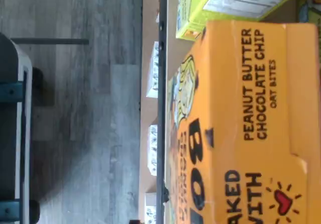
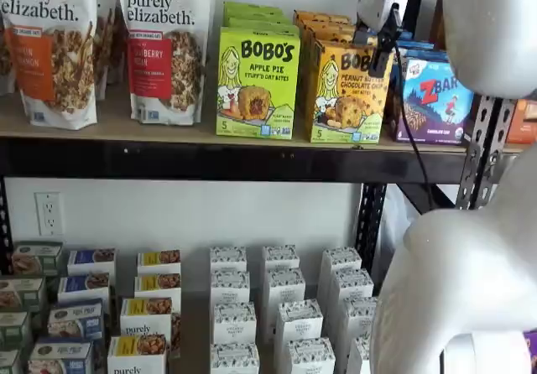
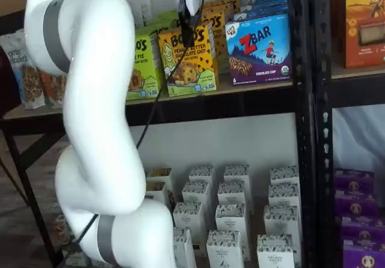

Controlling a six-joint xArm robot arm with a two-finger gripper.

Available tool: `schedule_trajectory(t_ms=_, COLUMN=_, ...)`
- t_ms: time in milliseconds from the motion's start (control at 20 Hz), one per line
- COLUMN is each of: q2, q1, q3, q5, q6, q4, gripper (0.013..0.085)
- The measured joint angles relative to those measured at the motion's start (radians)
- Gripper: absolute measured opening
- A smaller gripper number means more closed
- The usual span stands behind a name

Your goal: Pick up the orange box on the top shelf, the fifth box from the left

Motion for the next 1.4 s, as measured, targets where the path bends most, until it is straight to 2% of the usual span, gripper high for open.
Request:
schedule_trajectory(t_ms=300, q2=0.025, q1=0.002, q3=-0.028, q5=0.049, q6=0.0, q4=-0.012, gripper=0.085)
schedule_trajectory(t_ms=750, q2=-0.003, q1=-0.009, q3=0.021, q5=-0.01, q6=-0.008, q4=0.013, gripper=0.085)
schedule_trajectory(t_ms=850, q2=-0.009, q1=-0.01, q3=0.029, q5=-0.023, q6=-0.009, q4=0.018, gripper=0.077)
schedule_trajectory(t_ms=900, q2=-0.01, q1=-0.012, q3=0.031, q5=-0.024, q6=-0.01, q4=0.022, gripper=0.077)
schedule_trajectory(t_ms=950, q2=-0.01, q1=-0.013, q3=0.031, q5=-0.025, q6=-0.011, q4=0.024, gripper=0.073)
schedule_trajectory(t_ms=1100, q2=-0.012, q1=-0.015, q3=0.034, q5=-0.029, q6=-0.012, q4=0.03, gripper=0.069)
schedule_trajectory(t_ms=1150, q2=-0.012, q1=-0.015, q3=0.036, q5=-0.031, q6=-0.012, q4=0.033, gripper=0.065)
schedule_trajectory(t_ms=1200, q2=-0.014, q1=-0.016, q3=0.037, q5=-0.033, q6=-0.012, q4=0.036, gripper=0.065)
schedule_trajectory(t_ms=1250, q2=-0.014, q1=-0.017, q3=0.038, q5=-0.035, q6=-0.013, q4=0.04, gripper=0.061)
schedule_trajectory(t_ms=1400, q2=-0.015, q1=-0.018, q3=0.039, q5=-0.035, q6=-0.013, q4=0.047, gripper=0.057)
